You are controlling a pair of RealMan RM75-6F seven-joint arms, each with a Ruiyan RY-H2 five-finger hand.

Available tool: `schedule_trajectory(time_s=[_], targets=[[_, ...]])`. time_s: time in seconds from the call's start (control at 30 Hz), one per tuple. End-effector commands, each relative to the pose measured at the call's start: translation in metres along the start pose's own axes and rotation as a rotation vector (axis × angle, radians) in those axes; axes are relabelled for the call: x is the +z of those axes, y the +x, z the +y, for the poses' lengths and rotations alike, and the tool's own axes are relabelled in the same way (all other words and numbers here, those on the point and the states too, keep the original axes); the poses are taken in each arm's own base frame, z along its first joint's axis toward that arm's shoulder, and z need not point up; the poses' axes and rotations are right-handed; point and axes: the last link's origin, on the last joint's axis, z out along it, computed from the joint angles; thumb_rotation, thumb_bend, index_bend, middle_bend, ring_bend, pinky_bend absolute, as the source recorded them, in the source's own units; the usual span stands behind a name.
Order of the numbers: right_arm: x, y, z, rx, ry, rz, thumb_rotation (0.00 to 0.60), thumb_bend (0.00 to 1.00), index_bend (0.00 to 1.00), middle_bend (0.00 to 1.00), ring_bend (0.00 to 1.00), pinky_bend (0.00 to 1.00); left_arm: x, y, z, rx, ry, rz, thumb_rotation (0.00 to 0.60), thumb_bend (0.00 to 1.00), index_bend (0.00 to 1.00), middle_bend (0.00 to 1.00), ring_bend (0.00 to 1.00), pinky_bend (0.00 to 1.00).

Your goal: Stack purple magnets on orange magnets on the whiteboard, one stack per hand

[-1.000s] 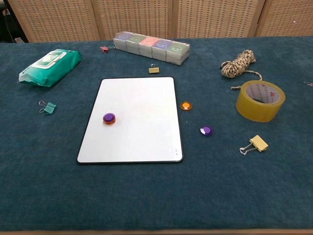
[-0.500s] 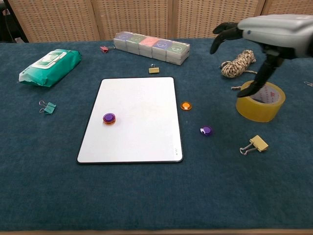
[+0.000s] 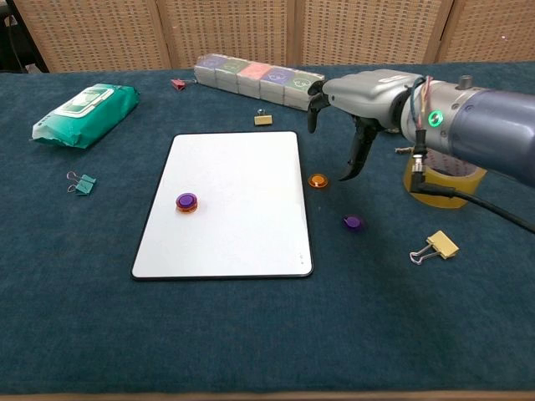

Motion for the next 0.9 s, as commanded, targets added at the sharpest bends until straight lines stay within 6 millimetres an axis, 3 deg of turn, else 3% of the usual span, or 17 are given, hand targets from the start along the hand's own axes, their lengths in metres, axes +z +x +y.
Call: schedule_trajectory(time_s=[0.03, 0.3, 0.9], targets=[[0.017, -0.011, -0.012, 0.018, 0.004, -0.028, 0.6, 0.18, 0.3, 0.0, 0.0, 0.0, 0.0, 0.0, 0.0, -0.003, -0.001, -0.002, 0.6, 0.07, 0.0, 0.0, 0.0, 0.0], [0.03, -0.021, -0.014, 0.012, -0.013, -0.057, 0.6, 0.26, 0.34, 0.0, 0.0, 0.0, 0.0, 0.001, 0.0, -0.01, -0.003, -0.002, 0.6, 0.07, 0.0, 0.0, 0.0, 0.0], [0.035, -0.031, -0.011, 0.012, -0.036, -0.111, 0.6, 0.27, 0.38, 0.0, 0.0, 0.0, 0.002, 0.002, -0.001, -0.027, 0.0, -0.009, 0.6, 0.07, 0.0, 0.0, 0.0, 0.0]])
